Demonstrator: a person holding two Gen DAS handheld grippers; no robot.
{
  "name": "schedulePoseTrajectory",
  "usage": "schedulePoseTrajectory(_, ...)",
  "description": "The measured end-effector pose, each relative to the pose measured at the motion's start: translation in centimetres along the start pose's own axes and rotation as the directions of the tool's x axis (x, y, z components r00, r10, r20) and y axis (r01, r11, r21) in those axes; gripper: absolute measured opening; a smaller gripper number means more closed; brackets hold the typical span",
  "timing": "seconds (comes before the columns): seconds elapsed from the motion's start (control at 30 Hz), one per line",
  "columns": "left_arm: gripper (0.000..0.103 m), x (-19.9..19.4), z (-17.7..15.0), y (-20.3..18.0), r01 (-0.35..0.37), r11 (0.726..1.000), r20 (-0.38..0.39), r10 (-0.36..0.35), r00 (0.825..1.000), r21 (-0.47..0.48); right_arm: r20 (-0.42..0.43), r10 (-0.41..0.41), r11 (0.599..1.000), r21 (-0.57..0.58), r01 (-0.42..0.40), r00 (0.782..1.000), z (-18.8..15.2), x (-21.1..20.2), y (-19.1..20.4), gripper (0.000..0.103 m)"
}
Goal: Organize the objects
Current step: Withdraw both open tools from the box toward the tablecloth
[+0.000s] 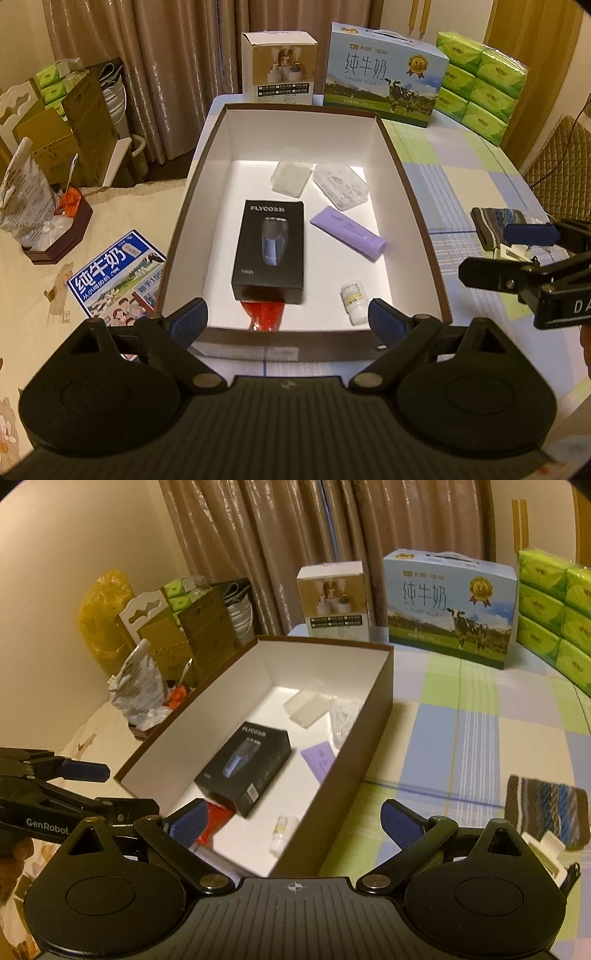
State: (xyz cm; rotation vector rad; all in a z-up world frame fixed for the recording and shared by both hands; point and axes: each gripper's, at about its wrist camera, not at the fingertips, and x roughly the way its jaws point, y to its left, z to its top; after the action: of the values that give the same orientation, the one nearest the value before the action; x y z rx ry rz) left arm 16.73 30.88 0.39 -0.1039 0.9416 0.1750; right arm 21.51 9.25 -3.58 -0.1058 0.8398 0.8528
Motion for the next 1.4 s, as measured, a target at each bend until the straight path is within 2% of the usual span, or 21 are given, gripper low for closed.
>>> schedulePoseTrajectory(0.67,0.092,-1.7,-4.4,-7.3,0.009,1.000,-0.045,-0.010,0.999,-0.012,-0.052,0.032,0.999,0.037,-0.030,0.998,-5.5,-5.1,-3.8,0.097)
schedulePoseTrajectory(1.1,0.092,-1.7,-5.9,-13.9,0.048,0.999,-0.070,-0.047,0.996,0.018,-0.065,-0.005,0.996,0.088,0.011,0.998,-8.3,-9.3,-8.8,0.097)
schedulePoseTrajectory(1.4,0.092,-1.1,-5.8,-17.5,0.071,0.996,-0.088,-0.066,0.994,0.055,-0.069,-0.036,0.988,0.150,0.046,0.997,-9.6,-11.2,-12.1,0.097)
